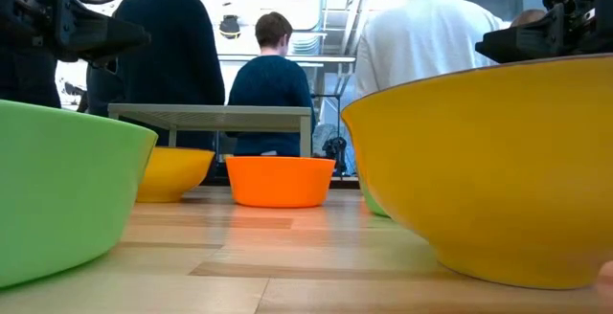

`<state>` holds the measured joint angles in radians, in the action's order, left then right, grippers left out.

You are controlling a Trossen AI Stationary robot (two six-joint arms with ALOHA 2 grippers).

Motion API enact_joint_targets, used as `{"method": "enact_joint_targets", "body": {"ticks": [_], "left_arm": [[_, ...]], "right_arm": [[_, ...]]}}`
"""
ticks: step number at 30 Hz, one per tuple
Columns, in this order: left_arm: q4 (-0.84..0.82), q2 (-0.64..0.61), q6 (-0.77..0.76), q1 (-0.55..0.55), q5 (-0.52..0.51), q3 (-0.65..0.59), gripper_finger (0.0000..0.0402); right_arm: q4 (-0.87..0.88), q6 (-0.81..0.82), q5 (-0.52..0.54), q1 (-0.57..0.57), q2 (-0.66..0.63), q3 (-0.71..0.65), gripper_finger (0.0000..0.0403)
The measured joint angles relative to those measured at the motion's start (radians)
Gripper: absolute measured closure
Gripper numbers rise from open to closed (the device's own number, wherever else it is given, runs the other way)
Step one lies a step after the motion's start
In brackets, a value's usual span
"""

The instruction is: Pick & Place Mini bowls

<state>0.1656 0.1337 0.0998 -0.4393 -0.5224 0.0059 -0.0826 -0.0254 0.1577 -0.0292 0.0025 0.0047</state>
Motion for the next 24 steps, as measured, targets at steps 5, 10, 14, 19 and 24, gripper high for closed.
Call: {"method": "enact_joint_targets", "body": {"ticks": [5,10,14,19,24], "left_arm": [[0.000,0.000,0.000,0.000,0.000,0.000,0.0315],[0.000,0.000,0.000,0.000,0.000,0.000,0.0315],[0.000,0.000,0.000,0.000,0.000,0.000,0.0315],[0.038,0.000,0.000,0.000,0.000,0.000,0.0315],[0.084,0.000,0.000,0.000,0.000,0.000,0.0315]], "right_arm": [[0.000,0.000,0.000,0.000,0.000,0.000,0.0288],[0.000,0.000,0.000,0.000,0.000,0.000,0.0288],[-0.020,0.020,0.000,-0.002,0.000,0.000,0.0288],[-0.092,0.161,0.000,-0.002,0.000,0.000,0.0288],[-0.147,0.150,0.001,-0.002,0.000,0.000,0.0288]]}}
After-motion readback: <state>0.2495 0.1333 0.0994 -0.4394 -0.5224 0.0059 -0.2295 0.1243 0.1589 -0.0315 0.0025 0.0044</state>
